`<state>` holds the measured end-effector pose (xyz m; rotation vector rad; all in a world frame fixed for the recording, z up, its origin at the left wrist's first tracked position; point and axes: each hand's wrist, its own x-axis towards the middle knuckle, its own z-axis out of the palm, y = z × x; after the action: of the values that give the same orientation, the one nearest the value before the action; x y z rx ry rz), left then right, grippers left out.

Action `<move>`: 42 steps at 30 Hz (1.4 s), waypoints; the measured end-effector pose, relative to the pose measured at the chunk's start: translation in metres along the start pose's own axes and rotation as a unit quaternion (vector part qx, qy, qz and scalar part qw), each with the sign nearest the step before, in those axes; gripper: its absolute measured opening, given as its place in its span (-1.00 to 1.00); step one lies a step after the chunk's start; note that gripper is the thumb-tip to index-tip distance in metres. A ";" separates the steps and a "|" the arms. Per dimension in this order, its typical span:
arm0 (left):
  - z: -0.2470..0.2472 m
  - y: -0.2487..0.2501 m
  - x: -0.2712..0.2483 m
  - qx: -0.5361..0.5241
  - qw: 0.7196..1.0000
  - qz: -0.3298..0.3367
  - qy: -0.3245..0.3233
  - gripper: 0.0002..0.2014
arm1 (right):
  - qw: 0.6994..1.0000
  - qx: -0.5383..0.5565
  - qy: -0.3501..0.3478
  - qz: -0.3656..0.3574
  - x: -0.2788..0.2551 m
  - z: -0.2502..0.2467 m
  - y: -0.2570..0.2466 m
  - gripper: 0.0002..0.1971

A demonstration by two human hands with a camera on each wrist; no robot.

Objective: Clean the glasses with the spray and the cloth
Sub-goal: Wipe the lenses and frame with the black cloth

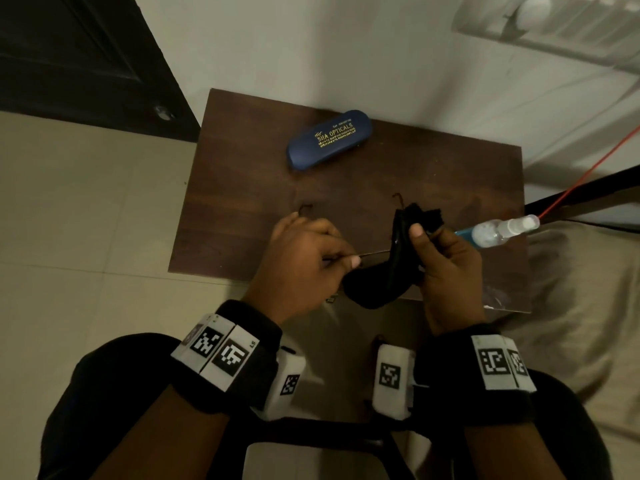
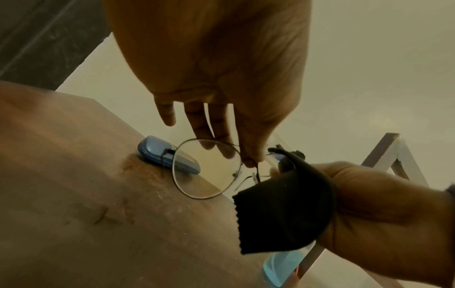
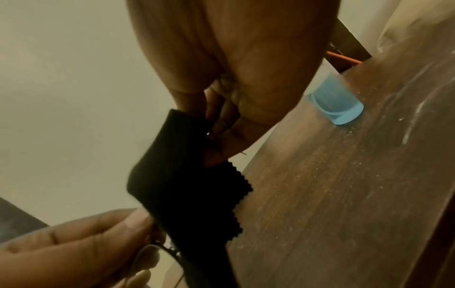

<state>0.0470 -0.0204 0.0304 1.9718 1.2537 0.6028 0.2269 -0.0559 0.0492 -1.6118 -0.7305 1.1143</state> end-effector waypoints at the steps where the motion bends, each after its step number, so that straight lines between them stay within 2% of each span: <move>1: 0.000 0.000 0.000 -0.026 1.000 -0.004 0.002 -0.87 | 0.999 -0.033 0.017 -0.015 0.000 0.000 0.000 -0.87; 5: -0.007 0.001 0.003 -0.125 0.990 -0.062 0.022 -0.89 | 0.981 -0.127 0.113 -0.094 -0.002 -0.003 -0.006 -0.87; 9: -0.016 0.006 0.002 -0.167 0.980 -0.091 0.059 -0.87 | 0.961 -0.168 0.154 -0.156 -0.007 -0.005 -0.017 -0.88; 12: -0.021 0.009 -0.001 -0.176 0.977 -0.104 0.058 -0.79 | 0.944 -0.209 0.127 -0.220 -0.012 -0.003 -0.023 -0.79; 15: -0.021 0.009 0.000 -0.222 0.965 -0.139 0.029 -0.70 | 0.922 -0.268 0.057 -0.274 -0.019 0.009 -0.022 -0.71; 20: -0.016 0.010 -0.001 -0.246 0.951 -0.188 -0.018 -0.84 | 0.861 -0.371 -0.034 -0.347 -0.034 0.038 -0.013 -0.81; 24: -0.017 0.013 -0.006 -0.181 0.976 -0.119 -0.012 -0.73 | 0.846 -0.409 -0.047 -0.340 -0.038 0.039 -0.010 -0.72; 26: -0.018 0.018 -0.007 -0.105 0.992 -0.071 -0.005 -0.76 | 0.842 -0.424 -0.035 -0.331 -0.037 0.034 -0.014 -0.77; 28: -0.018 0.022 -0.007 -0.052 0.997 -0.056 0.000 -0.70 | 0.844 -0.431 -0.018 -0.318 -0.035 0.029 -0.020 -0.84; 30: -0.018 0.027 -0.009 -0.010 0.999 -0.038 0.001 -0.65 | 0.849 -0.433 -0.006 -0.304 -0.034 0.026 -0.024 -0.87; 31: -0.018 0.030 -0.011 0.019 1.000 -0.023 0.005 -0.70 | 0.849 -0.433 -0.010 -0.301 -0.035 0.024 -0.025 -0.88; 33: -0.018 0.036 -0.015 0.081 0.997 0.001 0.009 -0.78 | 0.851 -0.431 -0.039 -0.298 -0.039 0.024 -0.025 -0.86; 36: -0.018 0.041 -0.021 0.139 0.989 0.035 0.019 -0.78 | 0.850 -0.434 -0.076 -0.290 -0.047 0.023 -0.026 -0.83; 42: -0.016 0.039 -0.025 0.170 0.980 0.089 0.041 -0.74 | 0.865 -0.452 -0.008 -0.219 -0.038 0.008 -0.026 -0.81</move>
<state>0.0476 -0.0484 0.0705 2.3844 1.3074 0.5921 0.2063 -0.0773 0.0854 -2.0159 -1.7045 0.4346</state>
